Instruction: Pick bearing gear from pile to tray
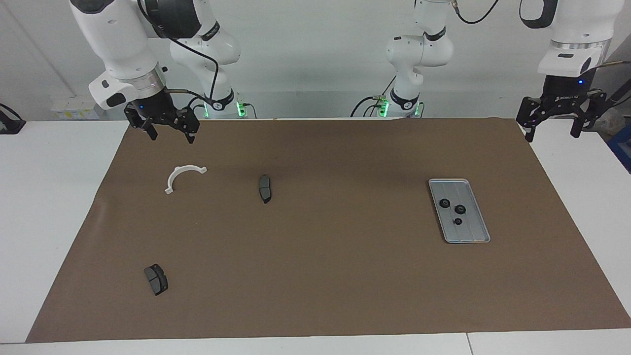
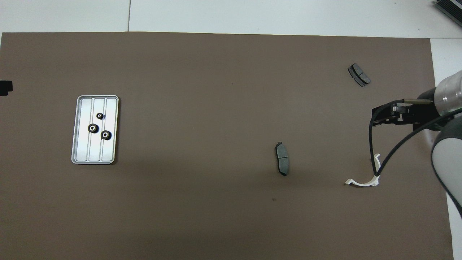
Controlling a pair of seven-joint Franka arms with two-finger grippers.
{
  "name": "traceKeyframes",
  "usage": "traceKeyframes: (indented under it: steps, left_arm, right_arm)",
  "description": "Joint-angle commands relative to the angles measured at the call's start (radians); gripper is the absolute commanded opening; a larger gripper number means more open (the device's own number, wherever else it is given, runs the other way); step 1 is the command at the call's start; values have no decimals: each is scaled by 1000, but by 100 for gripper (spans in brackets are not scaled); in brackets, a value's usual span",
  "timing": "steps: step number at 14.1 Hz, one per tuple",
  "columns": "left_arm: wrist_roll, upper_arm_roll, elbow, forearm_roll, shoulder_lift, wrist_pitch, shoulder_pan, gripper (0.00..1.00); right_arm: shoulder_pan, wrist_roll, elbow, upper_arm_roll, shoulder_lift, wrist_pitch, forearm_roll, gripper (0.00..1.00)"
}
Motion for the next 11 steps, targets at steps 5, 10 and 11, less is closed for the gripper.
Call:
traceKeyframes:
  steps: [5, 10, 11]
  left_arm:
    - [-105, -17, -6, -69, -8, -108, -22, 100]
    - [-113, -17, -12, -70, 54, -109, -30, 100]
    - [-124, -17, -17, -70, 69, -107, -30, 100]
  right_arm:
    - [-13, -28, -3, 4, -5, 1, 22, 100]
    - [-13, -29, -3, 4, -5, 1, 22, 100]
    - [-13, -29, -3, 4, -5, 1, 22, 100]
